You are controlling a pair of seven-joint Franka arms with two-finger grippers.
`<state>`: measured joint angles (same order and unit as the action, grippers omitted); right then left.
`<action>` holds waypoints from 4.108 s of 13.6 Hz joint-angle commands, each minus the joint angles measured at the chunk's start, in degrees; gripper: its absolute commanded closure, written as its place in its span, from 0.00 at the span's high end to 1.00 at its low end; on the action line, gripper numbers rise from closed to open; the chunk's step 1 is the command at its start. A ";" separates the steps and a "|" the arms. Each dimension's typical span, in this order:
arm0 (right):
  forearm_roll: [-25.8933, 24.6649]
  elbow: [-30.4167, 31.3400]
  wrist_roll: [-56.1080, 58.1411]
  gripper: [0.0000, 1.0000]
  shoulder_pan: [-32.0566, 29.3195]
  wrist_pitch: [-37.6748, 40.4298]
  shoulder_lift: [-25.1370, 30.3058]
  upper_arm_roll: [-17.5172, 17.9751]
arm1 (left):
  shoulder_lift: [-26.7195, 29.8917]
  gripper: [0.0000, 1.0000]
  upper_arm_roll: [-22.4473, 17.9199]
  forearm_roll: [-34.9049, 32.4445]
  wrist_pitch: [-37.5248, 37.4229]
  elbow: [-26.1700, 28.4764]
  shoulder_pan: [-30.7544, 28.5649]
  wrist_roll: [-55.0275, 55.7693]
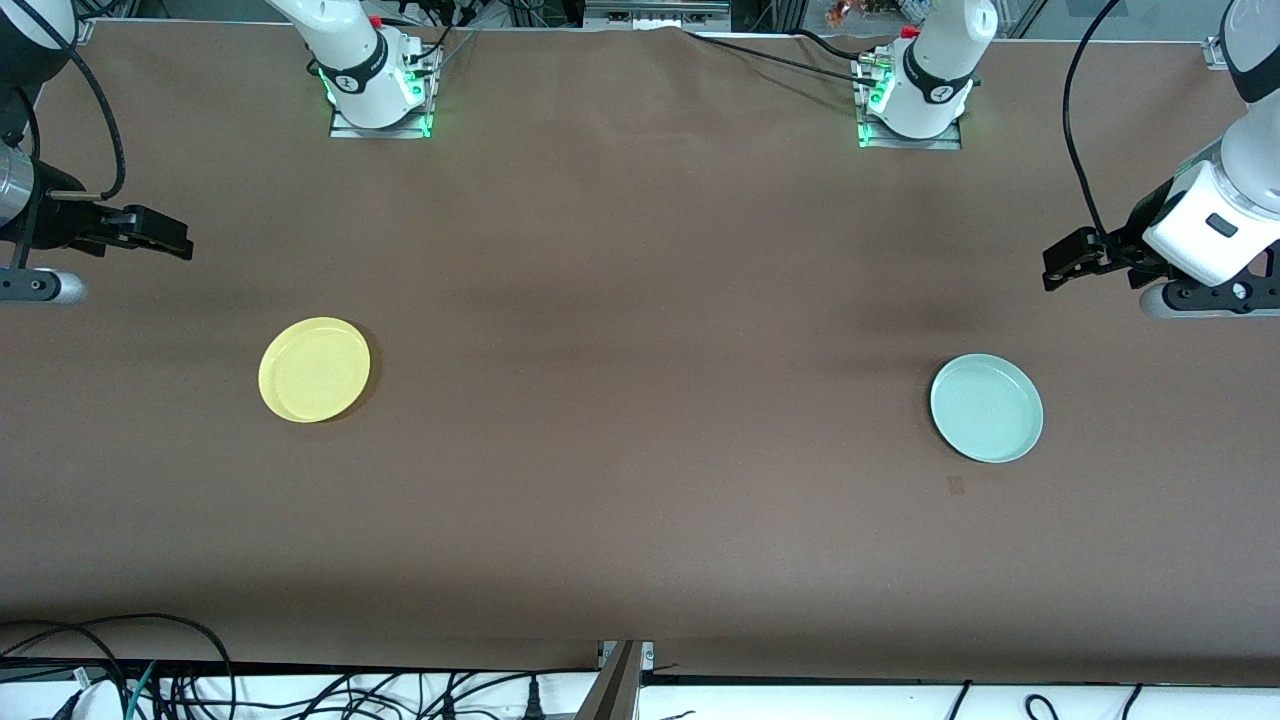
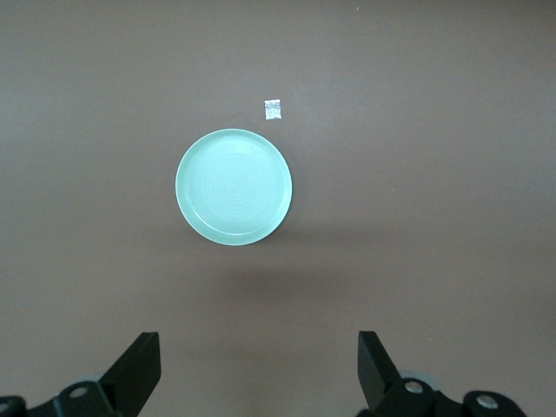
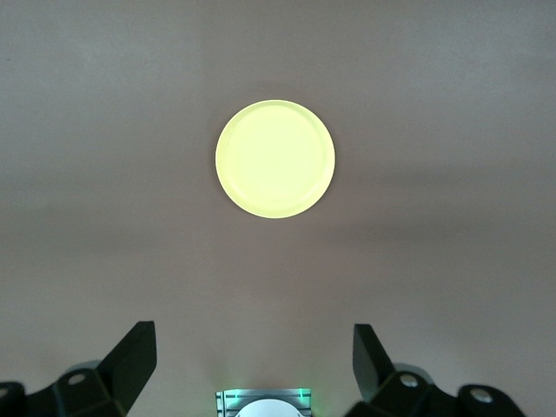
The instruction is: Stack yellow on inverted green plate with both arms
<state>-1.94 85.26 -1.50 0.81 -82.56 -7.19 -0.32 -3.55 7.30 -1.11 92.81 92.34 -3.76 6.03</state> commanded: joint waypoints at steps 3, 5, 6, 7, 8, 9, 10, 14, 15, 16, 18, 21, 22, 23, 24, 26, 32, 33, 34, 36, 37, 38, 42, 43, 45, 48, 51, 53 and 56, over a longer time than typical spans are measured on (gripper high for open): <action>0.80 -1.59 0.36 1.00 -0.28 0.47 -0.72 0.06 | -0.83 1.00 0.79 -1.53 -1.31 -2.78 -0.37 -0.76; 0.80 -1.59 0.36 1.00 -0.28 0.47 -0.72 0.06 | -1.02 1.00 0.87 -1.53 -1.31 -2.96 -0.28 -0.50; 0.80 -1.59 0.36 1.00 -0.28 0.47 -0.72 0.06 | -1.02 1.00 0.87 -1.44 -1.23 -2.96 -0.28 -0.23; 0.80 -1.59 0.36 1.00 -0.28 0.47 -0.72 0.06 | -1.02 1.00 0.87 -1.44 -1.23 -2.96 -0.28 -0.23; 0.80 -1.59 0.45 1.00 -0.28 0.47 -0.72 0.06 | -1.02 1.00 0.87 -1.44 -1.23 -2.96 -0.37 -0.32; 0.80 -1.59 0.27 1.00 -0.28 0.47 -0.72 0.06 | -1.02 1.00 0.79 -1.44 -1.23 -2.96 -0.46 -0.75; 0.71 -1.59 0.27 1.00 -0.28 0.47 -0.72 0.06 | -1.02 1.00 0.78 -1.44 -1.14 -3.05 -0.46 -0.76; 0.71 -1.59 0.36 1.00 -0.37 0.47 -0.72 -0.03 | -1.37 1.00 0.78 -1.44 -1.05 -3.66 -0.54 -0.93; 0.71 -1.59 0.45 1.00 -0.37 0.47 -0.72 -0.03 | -1.98 1.00 0.70 -1.35 -1.05 -3.75 -0.72 -1.02; 0.71 -1.59 0.45 1.00 -0.37 0.47 -0.72 -0.03 | -2.07 1.00 0.35 -0.83 -1.05 -3.92 -0.81 -1.11; 0.71 -1.59 0.45 1.00 -0.37 0.47 -0.98 -0.03 | -2.07 1.00 0.26 -0.91 -1.05 -4.80 -0.90 -0.85; 0.71 -1.59 0.45 1.00 -0.37 0.48 -1.07 -0.03 | -3.12 1.00 0.61 -1.53 -1.31 -5.24 -0.20 -0.76; 0.71 -1.76 0.45 1.00 -0.37 0.39 -1.07 -0.03 | -3.30 1.00 0.70 -1.53 -1.31 -5.33 -0.11 -0.76; 0.71 -2.38 0.45 1.00 -0.28 0.39 -1.16 0.06 | -3.39 1.00 0.78 -1.53 -1.40 -5.25 -0.02 -0.76; 0.71 -2.82 0.62 1.00 -0.28 0.47 -1.51 0.06 | -3.30 1.00 0.78 -1.09 -1.40 -5.24 -0.54 -1.02; 0.71 -2.91 0.54 1.00 -0.37 0.39 -1.69 -0.03 | -3.39 1.00 0.70 -0.91 -1.49 -5.16 -0.81 -1.98; 0.62 -2.91 0.27 1.00 -0.90 0.47 -1.69 -0.12 | -3.21 1.00 0.70 -0.30 -2.37 -4.45 -1.42 -2.87; 0.71 -2.91 0.27 1.00 -0.99 0.47 -1.69 -0.12 | -3.21 1.00 0.44 1.62 -2.37 -4.28 -1.60 -2.87; 0.71 -3.00 0.18 1.00 -0.90 0.47 -1.69 -0.12 | -3.30 1.00 0.35 3.29 -2.37 -4.28 -2.91 -2.95; 0.62 -2.91 0.10 1.00 -0.73 0.47 -1.69 -0.03 | -3.21 1.00 0.52 4.10 -2.54 -3.84 -3.71 -3.74; 0.80 -2.91 0.18 1.00 -0.90 0.47 -1.69 -0.03 | -3.21 1.00 0.61 4.10 -2.98 -3.84 -3.71 -3.66; 0.71 -3.00 0.18 1.00 -0.90 0.39 -1.69 -0.03 | -3.21 1.00 0.70 4.01 -2.98 -3.84 -3.71 -3.66; 0.80 -3.00 0.18 1.00 -0.99 0.47 -1.69 -0.12 | -3.74 1.00 0.78 2.43 -2.90 -3.75 -3.62 -3.75; 0.80 -3.00 0.18 1.00 -0.90 0.39 -1.69 -0.12 | -3.91 1.00 0.70 2.43 -2.81 -3.75 -3.62 -3.75; 0.80 -3.00 0.18 1.00 -0.90 -0.22 -1.69 -0.03 | -4.00 1.00 0.78 1.38 -2.46 -3.84 -3.62 -3.83; 0.80 -3.08 0.01 1.00 -0.90 -0.67 -1.69 -0.03 | -4.00 1.00 0.87 -0.30 -2.46 -3.84 -3.09 -3.83; 0.80 -3.08 -0.61 1.00 -0.90 -1.20 -1.69 -0.12 | -4.00 1.00 0.87 -0.30 -2.37 -3.84 -3.09 -3.83; 0.89 -3.08 -0.69 1.00 -0.90 -1.46 -1.69 -0.03 | -4.70 1.00 0.87 -0.30 -2.37 -3.84 -3.09 -3.75; 1.24 -3.09 -0.78 1.00 -0.64 -1.46 -1.69 -0.03 | -6.72 1.00 0.61 -0.39 -1.06 -3.66 -3.80 -3.75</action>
<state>-1.90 83.77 -1.65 0.30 -84.40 -8.15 -0.55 -8.49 7.86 -0.08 91.01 89.40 -7.22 3.09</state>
